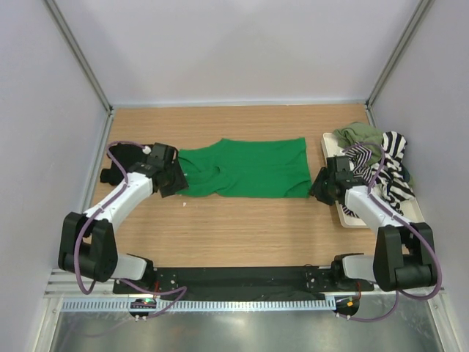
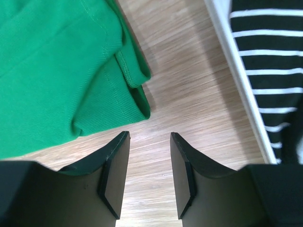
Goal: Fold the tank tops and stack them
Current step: Fold the tank top
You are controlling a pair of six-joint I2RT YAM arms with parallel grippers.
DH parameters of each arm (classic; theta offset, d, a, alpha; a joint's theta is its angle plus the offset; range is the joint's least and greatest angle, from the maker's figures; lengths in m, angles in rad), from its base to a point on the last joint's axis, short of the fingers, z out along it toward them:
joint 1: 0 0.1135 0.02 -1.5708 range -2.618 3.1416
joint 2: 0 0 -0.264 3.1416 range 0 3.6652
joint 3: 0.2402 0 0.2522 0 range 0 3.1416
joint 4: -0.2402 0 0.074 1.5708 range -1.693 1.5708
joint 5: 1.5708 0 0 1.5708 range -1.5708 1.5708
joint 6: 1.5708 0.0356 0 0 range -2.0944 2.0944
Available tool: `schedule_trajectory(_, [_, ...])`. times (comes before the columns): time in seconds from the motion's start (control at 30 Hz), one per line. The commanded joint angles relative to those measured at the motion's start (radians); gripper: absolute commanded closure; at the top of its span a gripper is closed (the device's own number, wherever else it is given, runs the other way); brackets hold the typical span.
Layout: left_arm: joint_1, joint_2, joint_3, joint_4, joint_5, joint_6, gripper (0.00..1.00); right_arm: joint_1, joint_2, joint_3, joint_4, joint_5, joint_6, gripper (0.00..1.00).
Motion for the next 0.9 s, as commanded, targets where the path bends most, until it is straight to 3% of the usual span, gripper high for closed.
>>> schedule_trajectory(0.0, [0.036, -0.06, -0.019, 0.089, 0.013, -0.026, 0.49, -0.005, 0.029, -0.007, 0.069, -0.045, -0.029, 0.53])
schedule_trajectory(0.2, [0.124, -0.066, -0.091, 0.176, 0.105, -0.069, 0.46, -0.002, 0.088, -0.014, 0.129, -0.063, -0.012, 0.52])
schedule_trajectory(0.33, [0.165, -0.066, -0.131, 0.215, 0.131, -0.084, 0.45, -0.003, 0.132, -0.013, 0.161, -0.066, -0.003, 0.59])
schedule_trajectory(0.43, [0.172, -0.063, -0.14, 0.225, 0.129, -0.087, 0.45, -0.003, 0.141, -0.01, 0.166, -0.03, 0.004, 0.76])
schedule_trajectory(0.47, [0.174, -0.06, -0.141, 0.228, 0.125, -0.09, 0.45, -0.003, 0.138, -0.007, 0.155, -0.002, 0.007, 0.9])
schedule_trajectory(0.53, [0.174, -0.055, -0.144, 0.228, 0.12, -0.092, 0.45, -0.002, 0.119, -0.008, 0.143, 0.064, 0.017, 0.99])
schedule_trajectory(0.87, [0.174, 0.024, -0.135, 0.276, 0.119, -0.107, 0.46, -0.003, 0.066, -0.025, 0.129, 0.095, 0.024, 0.99])
